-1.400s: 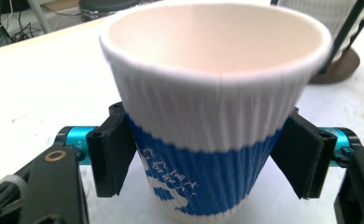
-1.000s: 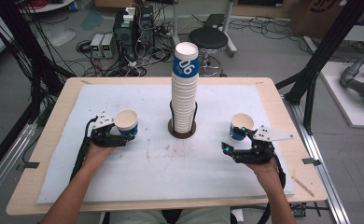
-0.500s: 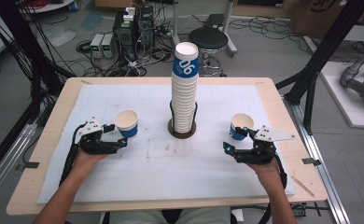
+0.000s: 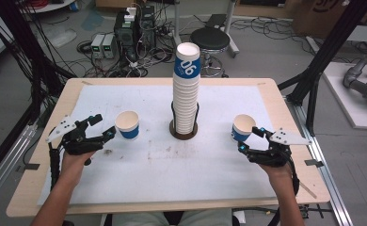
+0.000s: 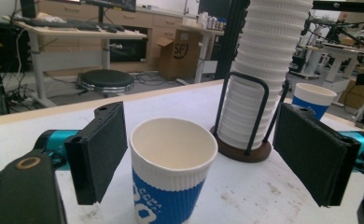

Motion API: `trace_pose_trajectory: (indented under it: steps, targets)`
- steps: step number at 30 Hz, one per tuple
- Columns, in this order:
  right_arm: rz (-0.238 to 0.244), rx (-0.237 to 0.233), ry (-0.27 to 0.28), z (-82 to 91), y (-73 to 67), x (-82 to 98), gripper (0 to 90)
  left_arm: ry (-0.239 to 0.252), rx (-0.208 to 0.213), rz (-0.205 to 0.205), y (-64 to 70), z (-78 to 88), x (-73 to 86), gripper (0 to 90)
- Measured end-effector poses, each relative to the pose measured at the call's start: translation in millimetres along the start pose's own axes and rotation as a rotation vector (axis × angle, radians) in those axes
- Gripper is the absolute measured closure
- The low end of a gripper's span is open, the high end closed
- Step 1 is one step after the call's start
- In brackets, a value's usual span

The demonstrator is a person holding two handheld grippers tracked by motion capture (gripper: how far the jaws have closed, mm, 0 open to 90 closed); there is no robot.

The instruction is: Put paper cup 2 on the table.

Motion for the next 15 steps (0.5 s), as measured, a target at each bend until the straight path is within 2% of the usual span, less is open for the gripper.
trace_pose_trajectory:
  steps: [7, 15]
  targets:
    - [-0.008, 0.042, -0.004, 9.3, 8.3, 4.3, 20.6, 0.026, -0.017, -0.022, -3.7, -0.3, -4.9, 17.3]
    - [-0.007, 0.052, 0.001, 13.7, 10.2, 3.2, 20.7, 0.028, -0.027, -0.043, -4.1, 3.8, -6.3, 17.3]
Point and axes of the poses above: each handheld gripper's, and its own axes: z roughly backward along the jaws, x roughly out of its underside, y roughly to its right, the point moved 6 cm from there along -z, roughly forward along the jaws, and after that the axes turned 3 degrees about y, right-handed, at the moved point
